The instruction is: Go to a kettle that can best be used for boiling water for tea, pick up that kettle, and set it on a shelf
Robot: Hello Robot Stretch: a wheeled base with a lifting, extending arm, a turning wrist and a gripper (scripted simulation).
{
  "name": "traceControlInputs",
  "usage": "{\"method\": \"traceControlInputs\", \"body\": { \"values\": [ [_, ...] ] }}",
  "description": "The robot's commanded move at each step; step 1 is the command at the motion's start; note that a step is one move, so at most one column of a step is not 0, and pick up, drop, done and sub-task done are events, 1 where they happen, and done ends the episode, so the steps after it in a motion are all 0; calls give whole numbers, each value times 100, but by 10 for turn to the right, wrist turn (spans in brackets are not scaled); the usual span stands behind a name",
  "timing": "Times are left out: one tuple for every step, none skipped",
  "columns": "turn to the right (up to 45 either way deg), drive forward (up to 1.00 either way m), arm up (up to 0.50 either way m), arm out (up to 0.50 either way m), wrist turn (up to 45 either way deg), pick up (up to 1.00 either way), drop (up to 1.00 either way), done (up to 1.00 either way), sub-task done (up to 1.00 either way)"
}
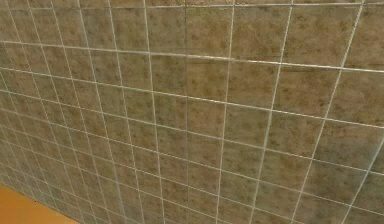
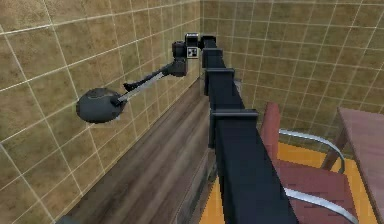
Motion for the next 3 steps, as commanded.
{"method": "traceControlInputs", "body": {
  "values": [
    [0,0,0,0,450,0,0,0,0],
    [0,0,0,0,210,0,0,0,0],
    [0,0,-10,0,0,0,0,0,0]
  ]
}}
